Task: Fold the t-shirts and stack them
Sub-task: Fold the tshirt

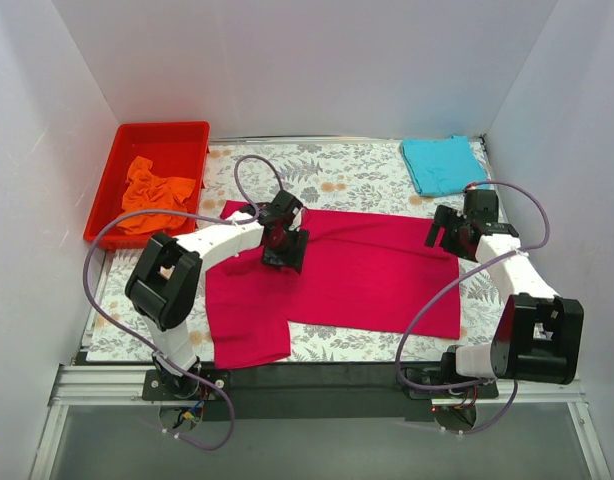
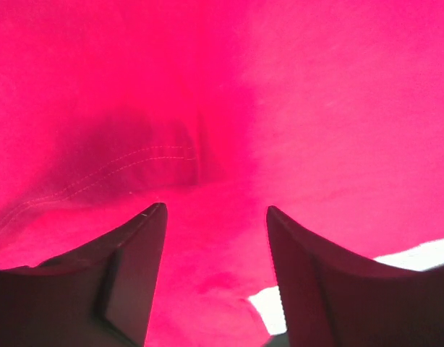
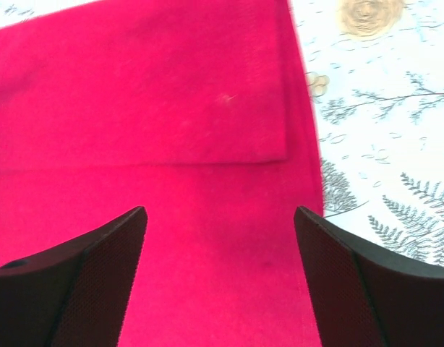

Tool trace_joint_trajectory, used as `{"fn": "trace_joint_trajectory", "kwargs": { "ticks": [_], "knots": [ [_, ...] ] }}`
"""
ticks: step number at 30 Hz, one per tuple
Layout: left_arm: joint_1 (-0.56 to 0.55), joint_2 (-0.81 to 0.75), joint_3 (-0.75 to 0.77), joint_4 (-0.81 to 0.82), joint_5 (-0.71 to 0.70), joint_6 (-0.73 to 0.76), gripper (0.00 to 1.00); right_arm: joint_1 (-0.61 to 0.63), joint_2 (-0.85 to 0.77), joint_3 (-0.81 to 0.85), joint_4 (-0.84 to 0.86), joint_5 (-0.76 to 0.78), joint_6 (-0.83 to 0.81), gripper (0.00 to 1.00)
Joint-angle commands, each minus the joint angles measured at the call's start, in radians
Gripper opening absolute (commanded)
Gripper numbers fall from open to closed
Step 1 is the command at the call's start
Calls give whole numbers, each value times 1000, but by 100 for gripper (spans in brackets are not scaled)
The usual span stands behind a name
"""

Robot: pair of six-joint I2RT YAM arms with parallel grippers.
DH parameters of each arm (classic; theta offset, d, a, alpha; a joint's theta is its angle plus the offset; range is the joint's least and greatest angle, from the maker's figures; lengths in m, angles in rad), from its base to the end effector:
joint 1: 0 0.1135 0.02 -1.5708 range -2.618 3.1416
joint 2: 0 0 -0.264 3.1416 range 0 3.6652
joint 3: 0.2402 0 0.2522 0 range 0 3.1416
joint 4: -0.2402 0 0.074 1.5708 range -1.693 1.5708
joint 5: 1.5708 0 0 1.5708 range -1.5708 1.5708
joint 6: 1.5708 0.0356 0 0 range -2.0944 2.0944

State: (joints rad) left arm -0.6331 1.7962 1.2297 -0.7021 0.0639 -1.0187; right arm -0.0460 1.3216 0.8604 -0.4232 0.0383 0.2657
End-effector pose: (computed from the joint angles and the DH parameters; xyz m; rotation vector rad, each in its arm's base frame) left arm 0.2812 -0.2092 0.1854 -0.5525 2.9055 -0.3951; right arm 0.2701 -0.0138 0.2293 0.3977 2.4225 0.0494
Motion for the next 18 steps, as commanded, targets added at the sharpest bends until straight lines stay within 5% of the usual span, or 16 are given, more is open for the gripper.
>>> {"fn": "trace_joint_trajectory", "kwargs": {
  "ticks": [1, 8, 18],
  "knots": [
    [44, -100, 79, 0, -1, -49, 57, -37, 51, 63, 9, 45, 56, 73],
    [291, -138, 9, 76, -52, -155, 59, -84, 142, 68, 41, 35, 104, 63],
    [357, -25, 7, 191, -127, -166, 46, -121, 191, 2, 149, -28, 148, 49]
  ]
}}
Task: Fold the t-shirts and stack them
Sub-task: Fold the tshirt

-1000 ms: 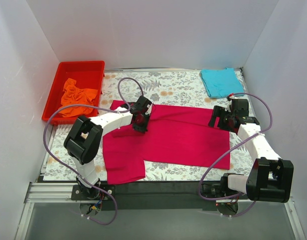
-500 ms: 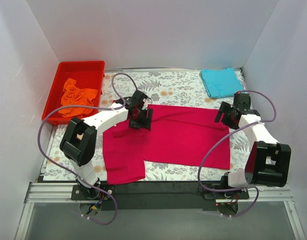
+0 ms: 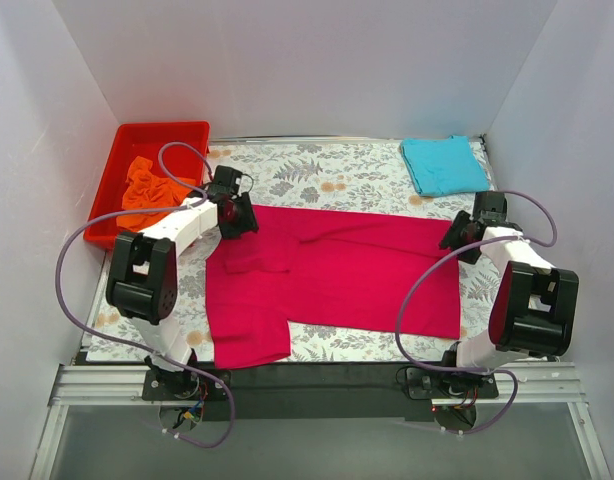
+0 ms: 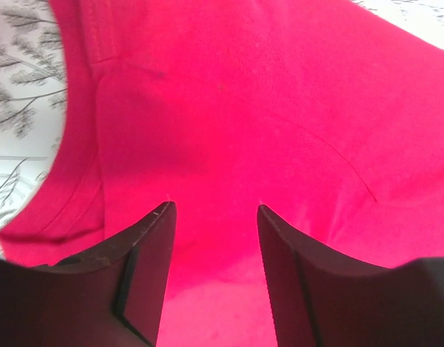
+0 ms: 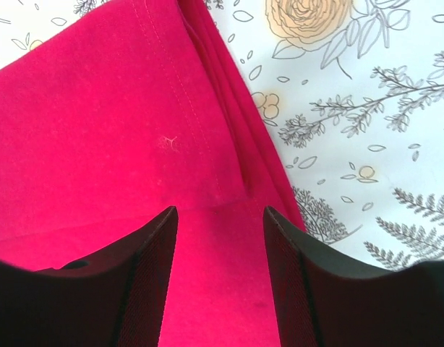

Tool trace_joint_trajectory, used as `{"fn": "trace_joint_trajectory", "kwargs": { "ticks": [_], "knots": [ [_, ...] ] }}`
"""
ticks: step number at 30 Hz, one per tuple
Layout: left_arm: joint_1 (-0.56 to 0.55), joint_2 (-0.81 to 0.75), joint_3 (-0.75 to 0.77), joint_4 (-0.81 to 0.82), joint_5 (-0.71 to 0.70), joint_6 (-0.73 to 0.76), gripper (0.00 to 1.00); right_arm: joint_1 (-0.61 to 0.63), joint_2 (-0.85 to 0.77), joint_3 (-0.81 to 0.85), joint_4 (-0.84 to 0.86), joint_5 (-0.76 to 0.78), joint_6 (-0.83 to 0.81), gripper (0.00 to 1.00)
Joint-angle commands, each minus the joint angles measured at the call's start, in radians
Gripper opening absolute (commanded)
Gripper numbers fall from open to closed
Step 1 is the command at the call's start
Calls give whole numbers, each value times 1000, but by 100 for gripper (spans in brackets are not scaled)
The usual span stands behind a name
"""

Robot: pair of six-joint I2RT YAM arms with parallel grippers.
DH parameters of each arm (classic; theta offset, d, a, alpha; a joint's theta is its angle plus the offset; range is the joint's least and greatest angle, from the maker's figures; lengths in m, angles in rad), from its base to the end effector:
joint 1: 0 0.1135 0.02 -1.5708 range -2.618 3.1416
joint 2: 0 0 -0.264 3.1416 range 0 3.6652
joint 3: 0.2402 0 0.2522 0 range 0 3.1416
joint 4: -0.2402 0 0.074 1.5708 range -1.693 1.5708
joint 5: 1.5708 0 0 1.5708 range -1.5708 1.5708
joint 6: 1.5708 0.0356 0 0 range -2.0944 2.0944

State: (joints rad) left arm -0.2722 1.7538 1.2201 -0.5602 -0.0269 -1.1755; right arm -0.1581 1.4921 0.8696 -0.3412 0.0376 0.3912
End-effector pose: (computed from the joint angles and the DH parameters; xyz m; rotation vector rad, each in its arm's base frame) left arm 0.3468 -0.0958 0.2028 -1.2027 2.4588 -0.4131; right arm 0.2919 -0.0479 0.1926 0.7016 2.4350 0.0450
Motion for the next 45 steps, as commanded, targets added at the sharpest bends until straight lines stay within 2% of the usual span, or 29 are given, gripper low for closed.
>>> {"fn": "trace_joint_trajectory", "kwargs": {
  "ticks": [1, 12, 15, 19, 20, 33, 36, 37, 40, 43, 45],
  "knots": [
    [-2, 27, 13, 54, -41, -9, 45, -15, 28, -7, 70, -30, 26, 49],
    [14, 101, -30, 80, -33, -18, 43, -34, 91, -17, 102, -25, 29, 40],
    [27, 104, -47, 80, -33, -30, 42, -40, 94, -18, 103, -22, 21, 30],
    [44, 99, -59, 72, -38, -38, 41, -52, 83, -12, 102, 4, -11, 6],
    [50, 98, -62, 72, -36, -39, 41, -57, 80, -11, 99, 18, -17, 3],
    [64, 105, -53, 40, -56, -41, 41, -64, 96, 42, 34, 93, -80, 1],
    [65, 104, -33, 31, -53, -33, 44, -64, 96, 58, 28, 72, -98, 17],
    [65, 93, -24, 29, -53, -30, 45, -64, 96, 66, 21, 59, -107, 25],
    [65, 60, 19, 34, -50, -24, 54, -63, 88, 109, 22, -2, -132, 39],
    [65, 46, 62, 62, -59, -9, 60, -63, 97, 152, 44, -30, -175, 48],
    [65, 56, 96, 85, -71, -3, 62, -63, 126, 173, 60, -79, -195, 50]
  ]
}}
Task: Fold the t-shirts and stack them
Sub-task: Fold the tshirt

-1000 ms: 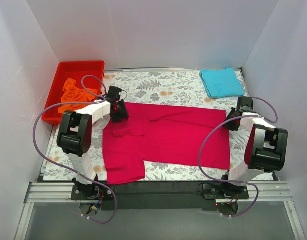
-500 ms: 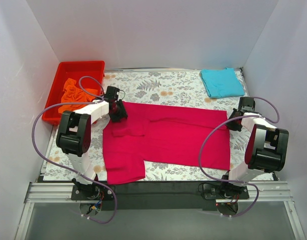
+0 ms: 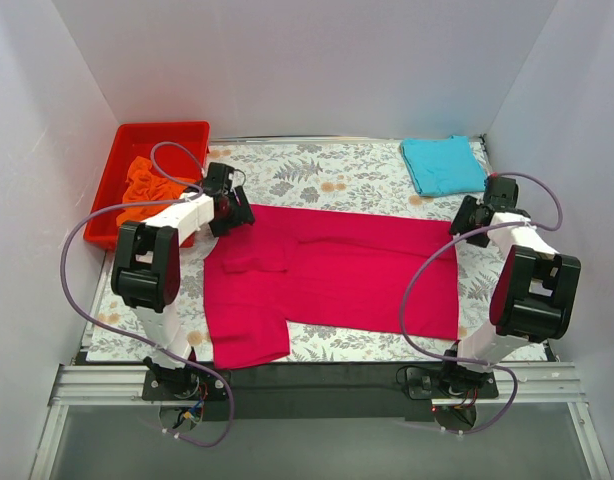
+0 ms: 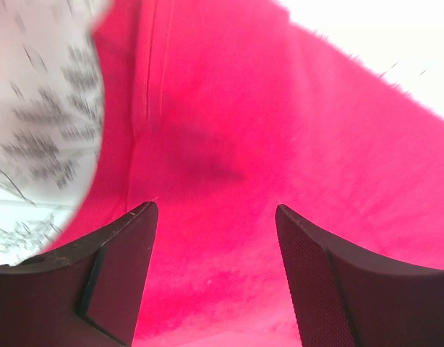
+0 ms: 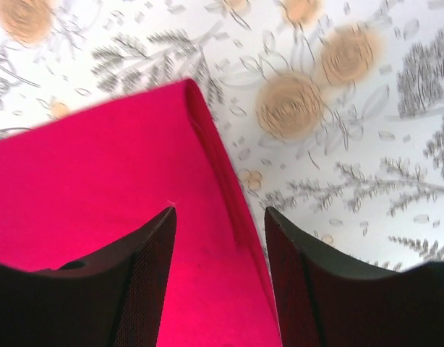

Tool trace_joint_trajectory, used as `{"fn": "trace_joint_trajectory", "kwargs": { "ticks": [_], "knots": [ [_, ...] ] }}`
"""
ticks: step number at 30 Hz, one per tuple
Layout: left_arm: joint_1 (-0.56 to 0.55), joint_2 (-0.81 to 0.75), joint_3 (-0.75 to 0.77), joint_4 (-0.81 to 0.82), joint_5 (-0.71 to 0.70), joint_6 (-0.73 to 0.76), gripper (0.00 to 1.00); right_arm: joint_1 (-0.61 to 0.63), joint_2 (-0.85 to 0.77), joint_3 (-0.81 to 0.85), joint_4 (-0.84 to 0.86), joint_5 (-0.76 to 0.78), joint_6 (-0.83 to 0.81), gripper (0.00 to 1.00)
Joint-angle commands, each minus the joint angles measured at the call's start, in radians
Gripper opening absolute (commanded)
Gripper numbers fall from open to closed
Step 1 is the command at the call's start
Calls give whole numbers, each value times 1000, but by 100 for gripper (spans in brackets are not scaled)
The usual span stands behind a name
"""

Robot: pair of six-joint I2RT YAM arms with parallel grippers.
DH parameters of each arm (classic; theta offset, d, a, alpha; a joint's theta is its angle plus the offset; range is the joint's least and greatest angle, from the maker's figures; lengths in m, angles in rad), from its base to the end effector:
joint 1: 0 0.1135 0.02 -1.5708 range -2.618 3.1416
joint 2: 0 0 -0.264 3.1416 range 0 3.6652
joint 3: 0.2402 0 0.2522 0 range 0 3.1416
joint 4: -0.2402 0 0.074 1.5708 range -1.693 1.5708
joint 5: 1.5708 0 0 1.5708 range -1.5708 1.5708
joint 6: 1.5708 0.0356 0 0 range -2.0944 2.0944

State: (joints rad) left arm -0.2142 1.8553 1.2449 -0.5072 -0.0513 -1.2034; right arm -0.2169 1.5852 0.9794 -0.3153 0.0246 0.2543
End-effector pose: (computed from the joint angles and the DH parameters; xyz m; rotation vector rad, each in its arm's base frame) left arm 0.3689 -0.0784 0.1771 -1.3161 2.4062 -0.3582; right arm 0.3178 -0.0709 0.2000 0.5916 2.4203 -0.0150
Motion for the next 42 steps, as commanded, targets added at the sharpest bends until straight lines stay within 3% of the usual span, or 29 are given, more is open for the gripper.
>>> {"fn": "trace_joint_trajectory", "kwargs": {
  "ticks": [1, 20, 26, 29, 32, 33, 42],
  "knots": [
    [7, -33, 89, 33, -53, 31, 62, -4, 45, 86, 39, -77, -67, 51],
    [49, 205, 238, 131, -170, 87, 55, -6, 232, 157, 104, -169, -132, 50],
    [50, 246, 220, 125, -168, 79, 42, -6, 275, 157, 110, -152, -144, 49],
    [50, 262, 203, 122, -170, 74, 40, -9, 292, 160, 114, -146, -142, 39],
    [53, 285, 226, 110, -185, 68, 36, -18, 306, 191, 113, -126, -138, 17],
    [53, 304, 238, 105, -186, 65, 35, -25, 309, 203, 113, -117, -135, 4],
    [56, 444, 473, 72, -151, 48, 36, -64, 409, 395, 107, -66, -139, 1]
  ]
}}
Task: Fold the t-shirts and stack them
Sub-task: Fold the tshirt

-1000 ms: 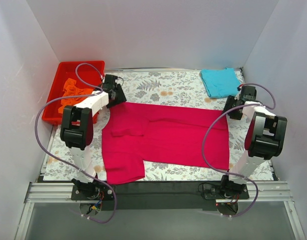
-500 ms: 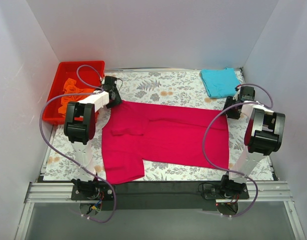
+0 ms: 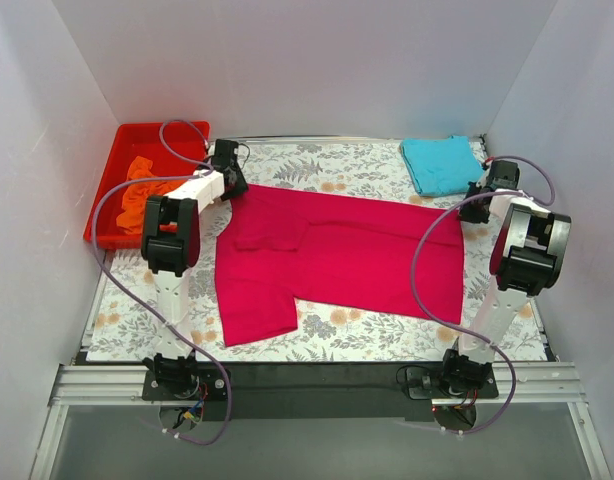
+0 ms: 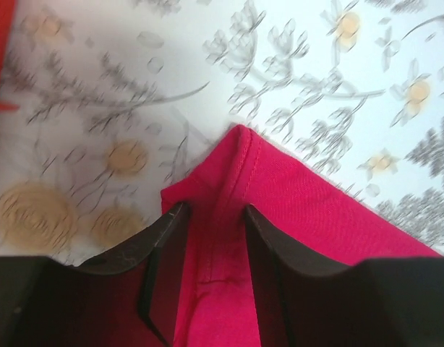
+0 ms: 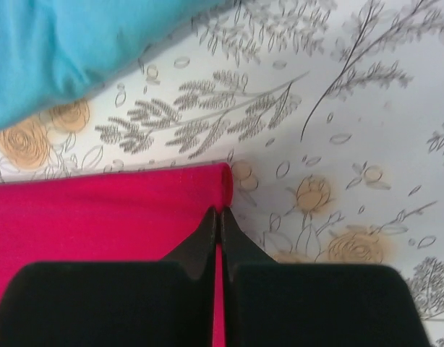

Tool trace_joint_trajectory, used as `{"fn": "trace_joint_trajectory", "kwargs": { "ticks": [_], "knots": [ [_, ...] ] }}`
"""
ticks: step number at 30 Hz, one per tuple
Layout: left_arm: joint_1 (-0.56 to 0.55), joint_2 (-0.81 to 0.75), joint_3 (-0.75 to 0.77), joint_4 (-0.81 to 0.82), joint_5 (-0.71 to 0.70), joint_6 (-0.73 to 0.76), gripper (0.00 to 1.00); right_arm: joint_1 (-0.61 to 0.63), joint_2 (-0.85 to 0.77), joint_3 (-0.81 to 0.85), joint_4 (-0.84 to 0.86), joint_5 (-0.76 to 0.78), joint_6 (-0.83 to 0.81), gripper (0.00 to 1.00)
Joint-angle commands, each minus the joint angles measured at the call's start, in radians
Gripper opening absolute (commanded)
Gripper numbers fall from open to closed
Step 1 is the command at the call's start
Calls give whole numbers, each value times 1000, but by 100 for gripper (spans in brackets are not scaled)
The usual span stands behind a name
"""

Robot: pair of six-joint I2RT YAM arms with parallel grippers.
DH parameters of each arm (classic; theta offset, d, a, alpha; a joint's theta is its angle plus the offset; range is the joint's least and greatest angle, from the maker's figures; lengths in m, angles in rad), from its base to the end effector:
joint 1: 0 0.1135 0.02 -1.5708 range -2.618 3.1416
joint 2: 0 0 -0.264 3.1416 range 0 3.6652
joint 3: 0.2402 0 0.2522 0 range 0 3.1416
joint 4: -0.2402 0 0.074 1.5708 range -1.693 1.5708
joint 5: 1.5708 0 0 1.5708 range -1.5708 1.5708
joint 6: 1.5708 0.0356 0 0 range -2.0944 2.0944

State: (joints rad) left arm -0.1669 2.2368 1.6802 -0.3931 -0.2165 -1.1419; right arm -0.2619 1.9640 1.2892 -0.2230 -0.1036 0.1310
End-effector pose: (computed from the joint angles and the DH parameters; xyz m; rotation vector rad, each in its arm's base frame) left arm 0.4806 -0.0732 0.1542 -1.2521 2.1750 -0.2737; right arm 0.4048 -0.1047 0.1656 0.4369 2.4242 0.0711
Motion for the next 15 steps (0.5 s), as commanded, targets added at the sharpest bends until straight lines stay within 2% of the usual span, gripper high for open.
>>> {"fn": "trace_joint_trajectory", "kwargs": {
  "ticks": [1, 2, 4, 6, 8, 9, 10, 12, 15],
  "knots": [
    [9, 75, 56, -43, 17, -15, 37, -17, 50, 97, 11, 67, -13, 1],
    [9, 93, 70, -43, 22, -13, 38, -17, 58, 111, 5, 64, -11, 2],
    [9, 104, 110, -44, 35, -15, 42, -19, 64, 139, -7, 58, -1, 12],
    [9, 84, 128, -47, 57, -16, 50, -17, 50, 144, -22, 36, 15, 26],
    [9, 49, 124, -47, 69, -18, 56, -17, 10, 133, -33, 28, 33, 36],
    [9, 8, 119, -49, 81, -13, 59, -17, -5, 131, -59, 31, 41, 44],
    [7, -21, 95, -53, 85, -15, 66, -19, -42, 125, -76, 39, 48, 48],
    [7, -122, 53, -76, 86, -39, 70, -17, -86, 93, -123, 59, 77, 59],
    [6, -279, -72, -111, 88, -81, 78, -17, -192, 18, -163, 82, 110, 69]
  ]
}}
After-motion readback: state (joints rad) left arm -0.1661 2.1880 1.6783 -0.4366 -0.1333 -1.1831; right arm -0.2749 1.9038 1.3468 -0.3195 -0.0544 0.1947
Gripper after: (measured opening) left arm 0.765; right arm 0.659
